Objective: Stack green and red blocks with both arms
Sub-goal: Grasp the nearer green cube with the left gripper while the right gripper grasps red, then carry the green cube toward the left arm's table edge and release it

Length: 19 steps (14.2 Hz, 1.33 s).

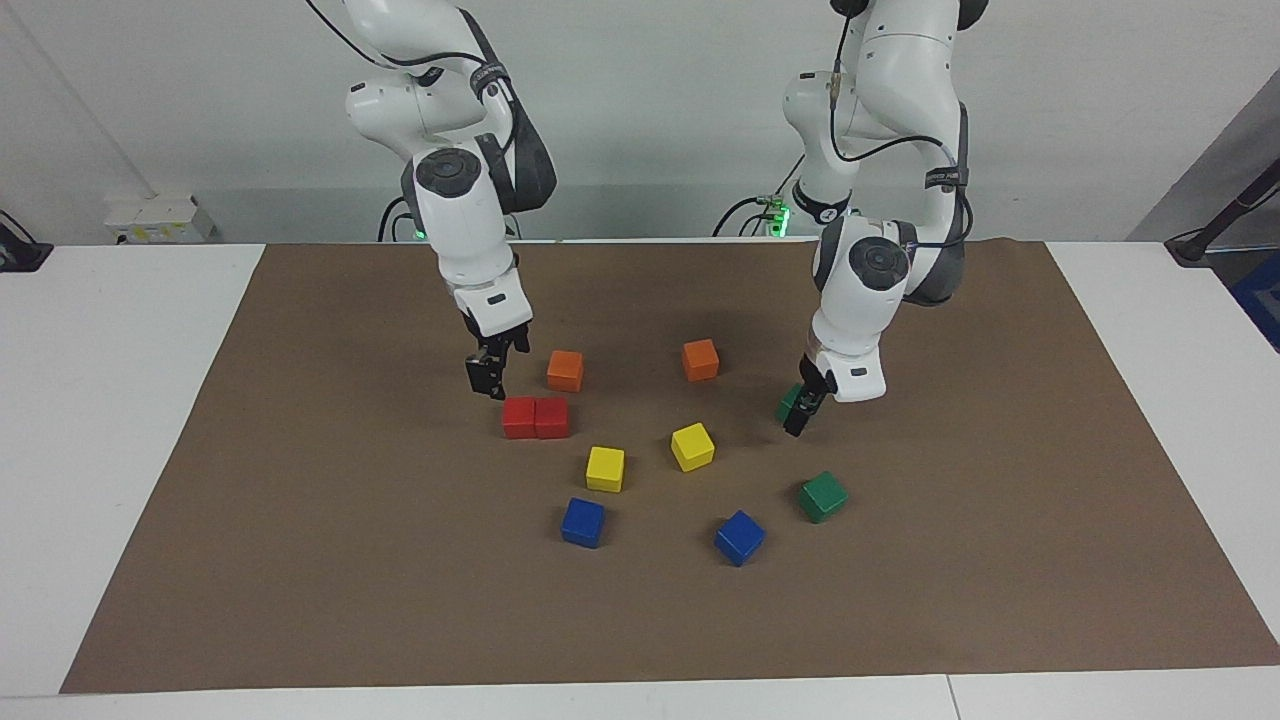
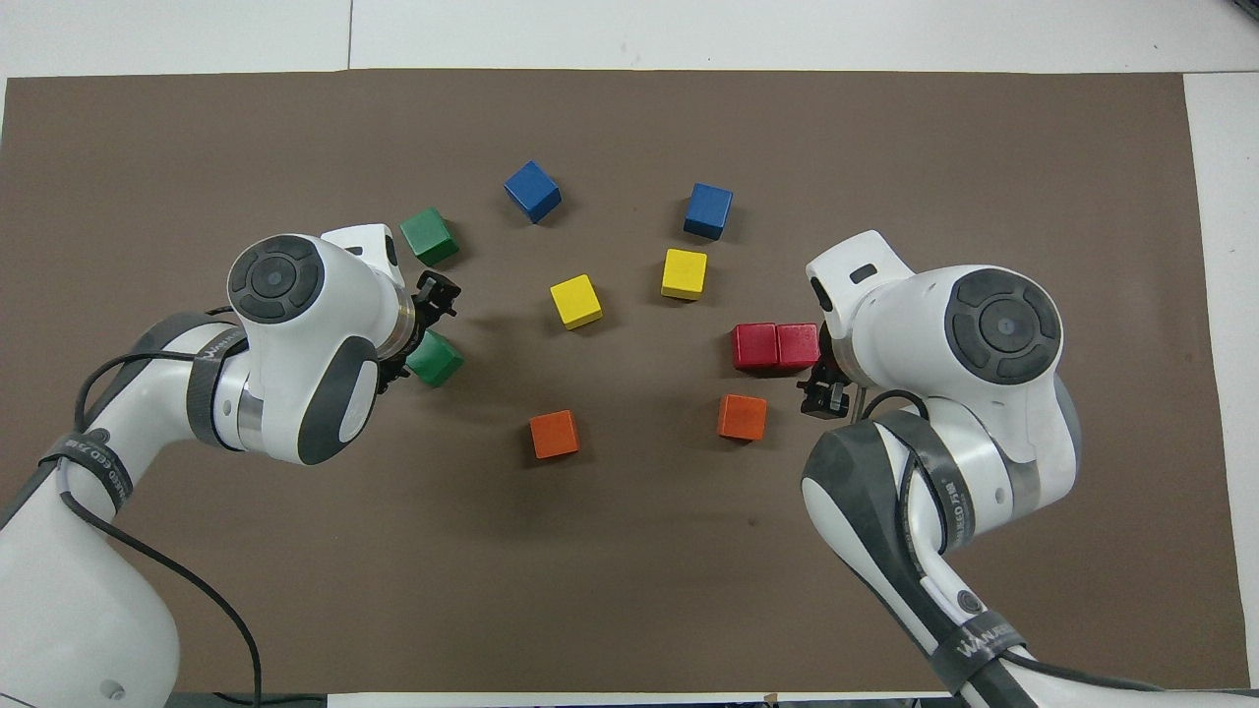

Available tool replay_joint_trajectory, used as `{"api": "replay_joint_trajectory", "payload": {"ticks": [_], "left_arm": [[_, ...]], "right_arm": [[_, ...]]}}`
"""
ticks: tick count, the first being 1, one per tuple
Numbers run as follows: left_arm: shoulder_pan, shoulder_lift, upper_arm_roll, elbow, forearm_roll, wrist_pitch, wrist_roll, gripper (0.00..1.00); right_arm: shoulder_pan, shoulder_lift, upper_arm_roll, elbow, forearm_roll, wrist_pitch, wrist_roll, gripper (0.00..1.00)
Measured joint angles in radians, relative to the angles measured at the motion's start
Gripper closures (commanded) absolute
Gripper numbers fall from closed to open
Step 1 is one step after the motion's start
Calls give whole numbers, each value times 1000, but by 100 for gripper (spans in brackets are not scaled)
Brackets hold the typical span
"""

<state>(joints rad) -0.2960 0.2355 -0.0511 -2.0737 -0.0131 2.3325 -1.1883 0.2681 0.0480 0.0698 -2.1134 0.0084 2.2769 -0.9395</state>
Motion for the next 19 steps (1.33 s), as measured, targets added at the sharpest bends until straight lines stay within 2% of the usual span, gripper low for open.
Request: {"api": "replay_joint_trajectory", "payload": {"ticks": [2, 3, 4, 6, 12, 14, 16, 19], "left_arm": [[0, 2, 0, -11, 0, 10, 0, 13], [0, 2, 0, -16, 0, 12, 1, 22], [0, 2, 0, -19, 0, 14, 1, 36], [0, 2, 0, -24, 0, 20, 1, 100], [1, 2, 5, -26, 0, 36, 9, 100], [13, 1, 12, -12, 0, 33, 68, 100], [65, -7, 16, 21, 1, -7, 232, 100], [201, -32, 22, 41, 1, -61, 603, 100]], "right_arm": [[0, 3, 0, -3, 0, 7, -27, 0], [0, 7, -1, -5, 0, 10, -35, 0], [-1, 11, -1, -6, 0, 13, -37, 0], [-1, 23, -1, -7, 0, 31, -38, 0], [-1, 60, -2, -10, -1, 90, -53, 0], [-2, 76, -2, -14, -1, 120, -73, 0], [-2, 92, -3, -22, -1, 153, -76, 0], [-2, 99, -3, -35, -1, 180, -77, 0]]}}
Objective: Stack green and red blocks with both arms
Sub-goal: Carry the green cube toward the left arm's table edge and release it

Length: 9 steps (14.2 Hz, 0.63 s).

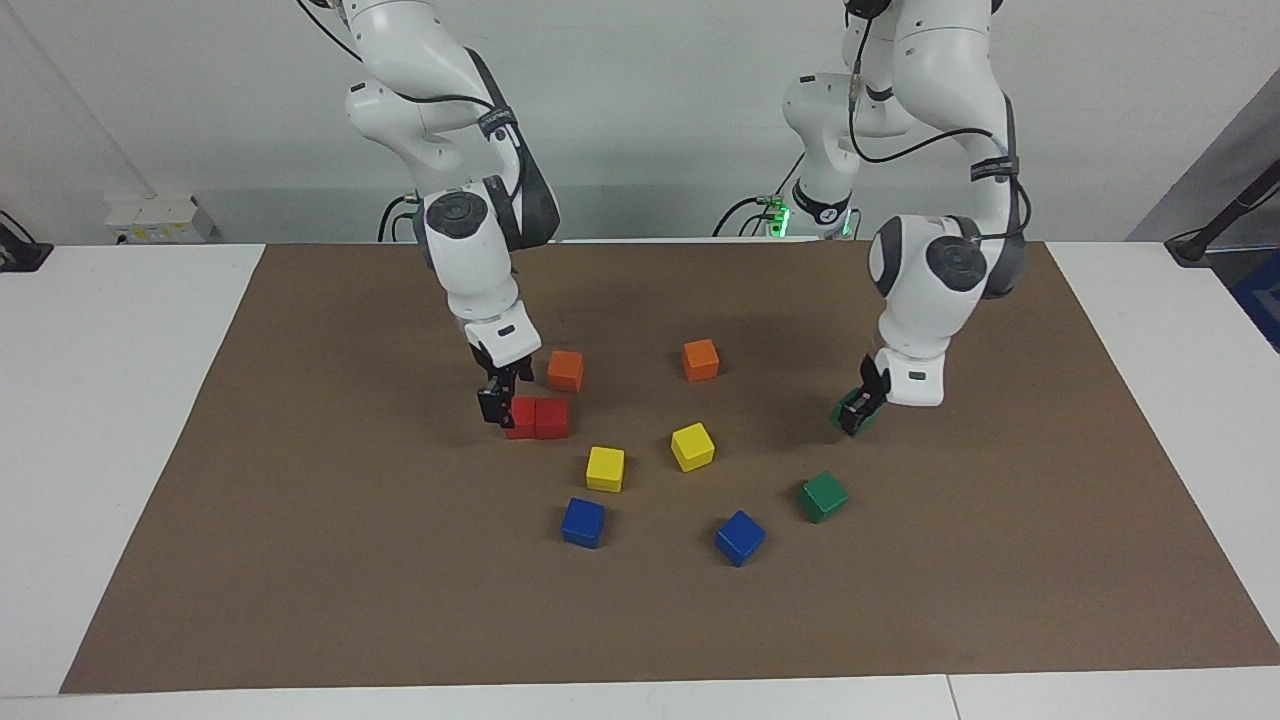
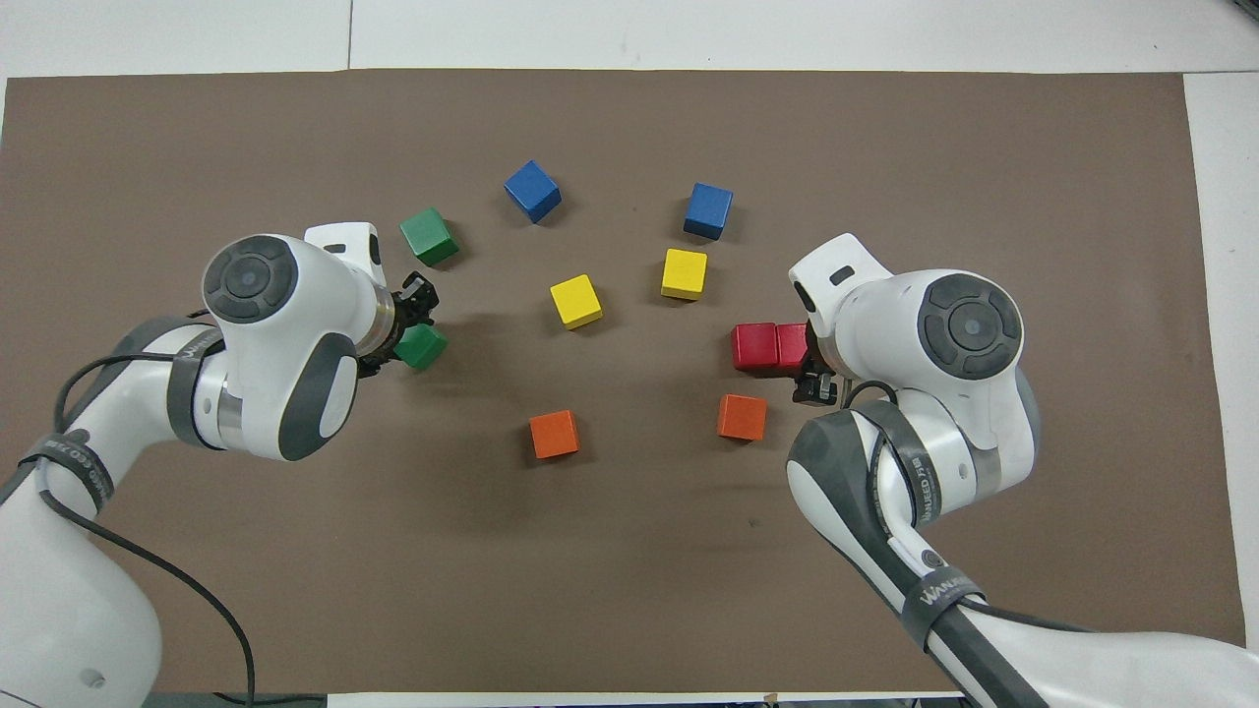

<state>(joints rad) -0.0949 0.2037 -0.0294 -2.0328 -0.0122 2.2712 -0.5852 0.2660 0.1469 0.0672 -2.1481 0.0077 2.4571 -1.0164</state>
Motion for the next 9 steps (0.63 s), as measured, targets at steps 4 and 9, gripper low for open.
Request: {"api": "replay_joint_trajectory", "payload": {"ticks": [4, 9], "left_arm": [[219, -4, 4, -11, -1, -5, 412, 100], [335, 4, 3, -54, -13, 74, 646, 100]], "right_arm": [[0, 1, 0, -4, 0, 1, -9, 0], [-1, 23, 0, -8, 0, 15, -10, 0]]}}
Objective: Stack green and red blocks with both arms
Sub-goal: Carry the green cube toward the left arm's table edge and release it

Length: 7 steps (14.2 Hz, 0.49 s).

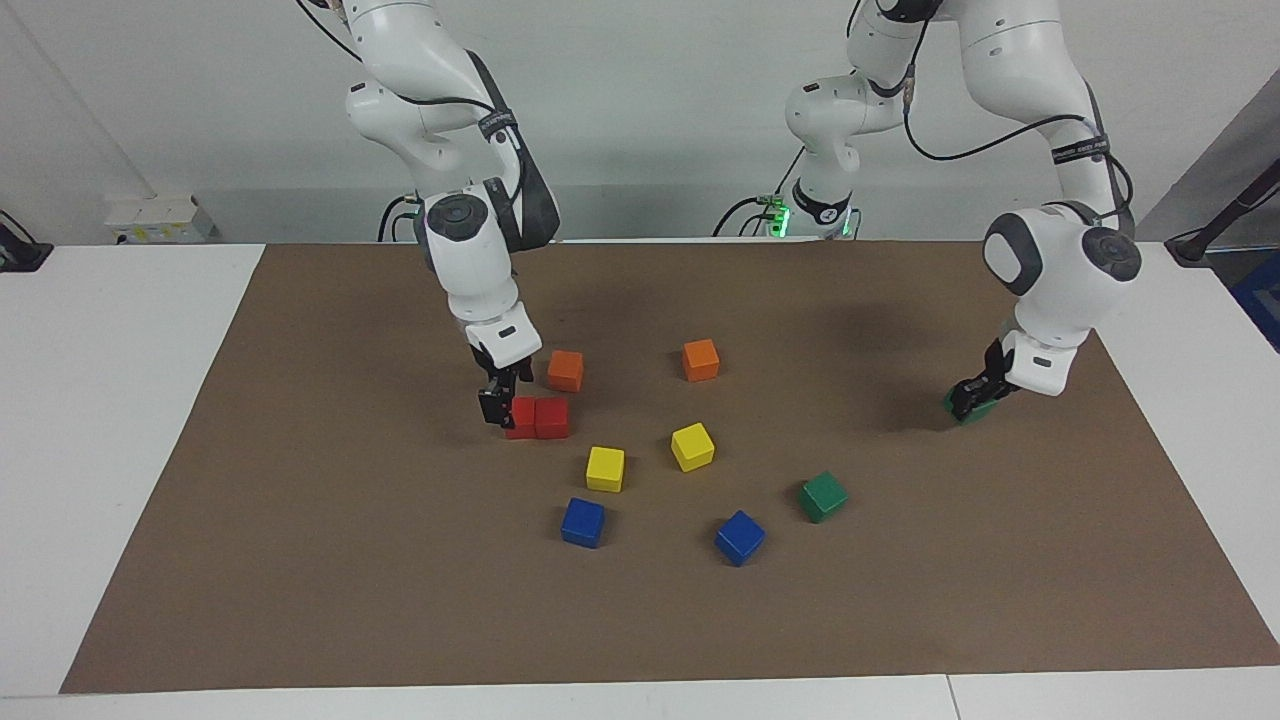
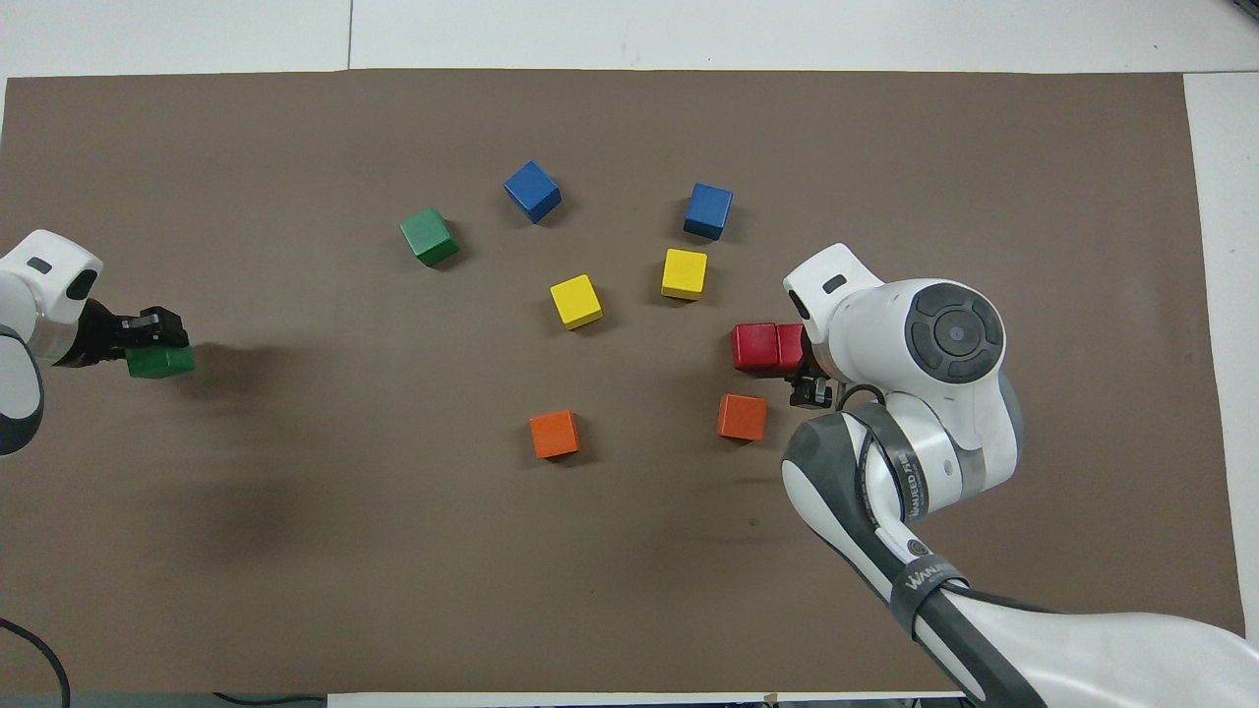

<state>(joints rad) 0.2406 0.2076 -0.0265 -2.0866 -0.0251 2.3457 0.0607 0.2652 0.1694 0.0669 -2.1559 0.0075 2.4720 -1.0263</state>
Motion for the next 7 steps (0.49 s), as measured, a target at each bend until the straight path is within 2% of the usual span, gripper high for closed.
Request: {"api": "replay_joint_trajectory", "payload": {"ticks": [3, 7], "left_arm": [[0, 33, -5, -14, 0, 56, 56, 100], [1, 34, -5, -13, -1, 64, 120, 100]], "right_arm": [[0, 19, 0, -2, 0, 16, 0, 0], [0, 42, 0, -2, 0, 27, 0, 1]]}}
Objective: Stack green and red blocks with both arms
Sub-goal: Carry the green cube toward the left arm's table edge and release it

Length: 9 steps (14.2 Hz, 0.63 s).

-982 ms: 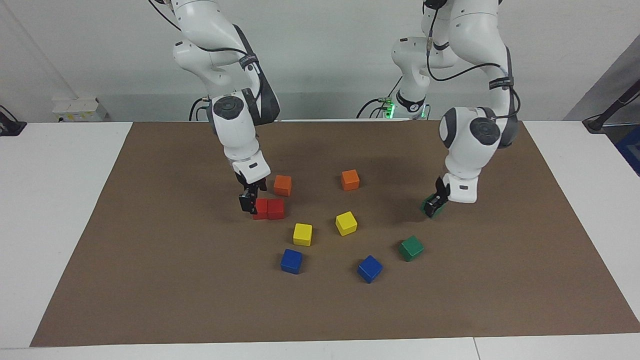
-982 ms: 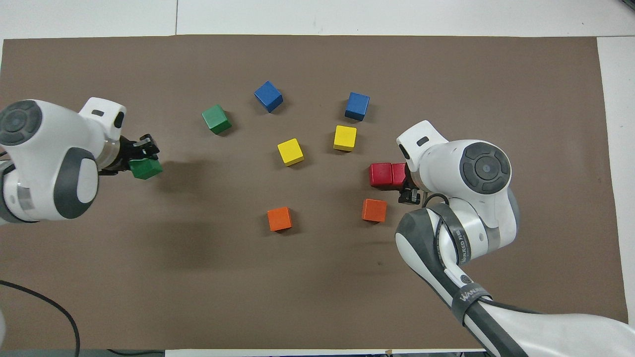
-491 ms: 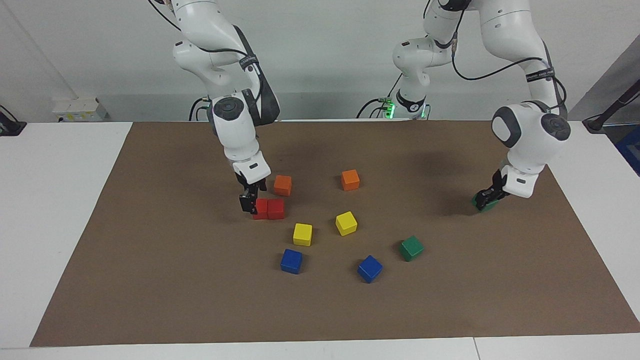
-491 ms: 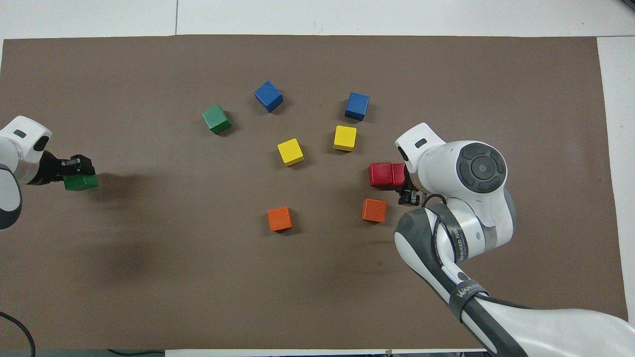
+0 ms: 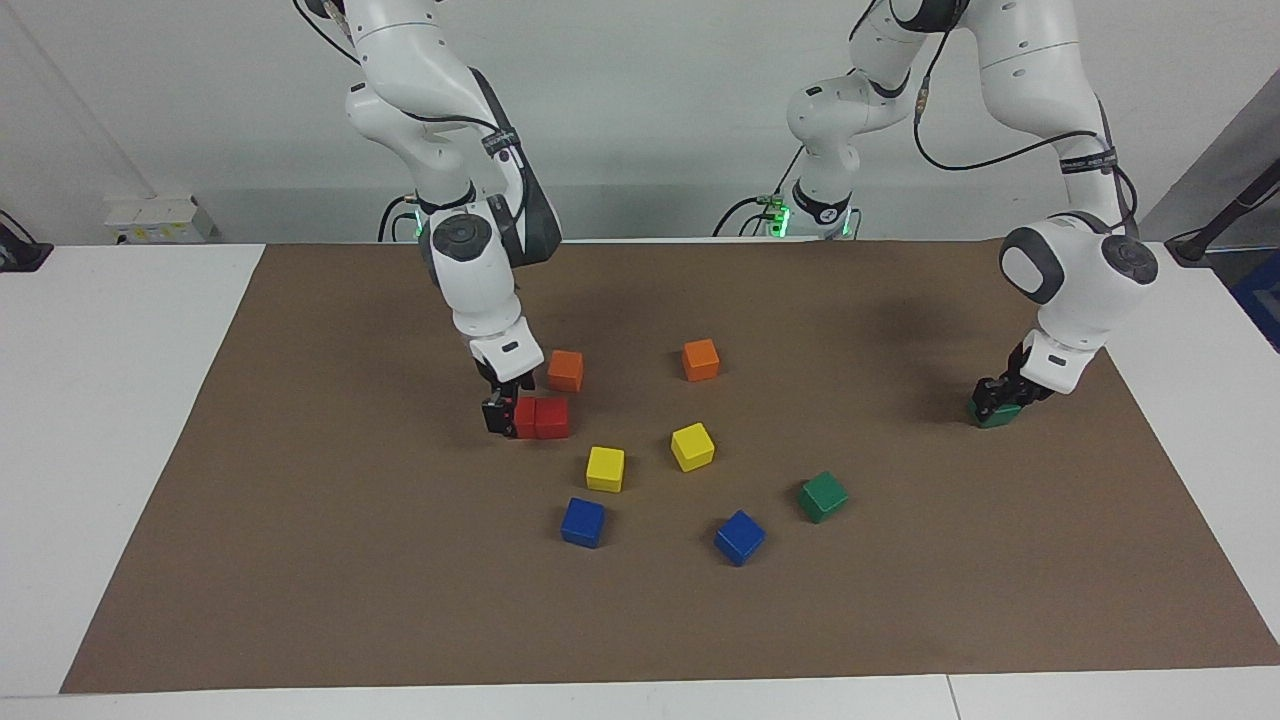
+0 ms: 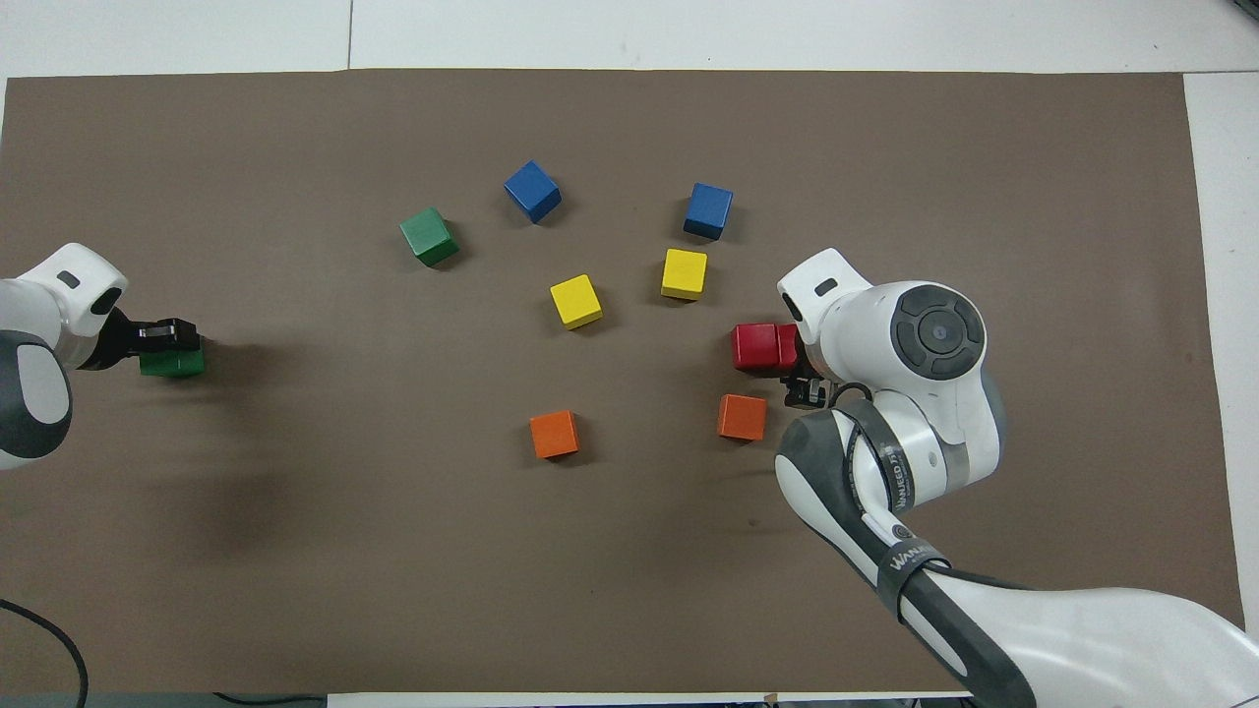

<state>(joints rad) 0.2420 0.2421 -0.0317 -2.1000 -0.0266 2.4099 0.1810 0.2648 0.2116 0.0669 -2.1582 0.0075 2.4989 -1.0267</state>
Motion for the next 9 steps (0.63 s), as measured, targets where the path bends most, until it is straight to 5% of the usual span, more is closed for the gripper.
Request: {"api": "replay_joint_trajectory", "payload": {"ticks": [2, 3, 4, 6, 9], "left_arm": [[0, 1, 0, 0, 0, 7, 31, 100], [0, 1, 0, 0, 0, 8, 47, 65], [0, 1, -1, 0, 0, 9, 59, 1], [0, 3, -1, 0, 0, 11, 70, 0], [0, 11, -1, 1, 0, 13, 77, 0]], "right_arm": [[0, 1, 0, 0, 0, 0, 0, 5], [0, 1, 0, -1, 0, 0, 0, 13], [0, 2, 0, -1, 0, 0, 0, 18], [0, 6, 0, -2, 0, 0, 0, 31], [0, 11, 0, -3, 0, 0, 0, 90]]}}
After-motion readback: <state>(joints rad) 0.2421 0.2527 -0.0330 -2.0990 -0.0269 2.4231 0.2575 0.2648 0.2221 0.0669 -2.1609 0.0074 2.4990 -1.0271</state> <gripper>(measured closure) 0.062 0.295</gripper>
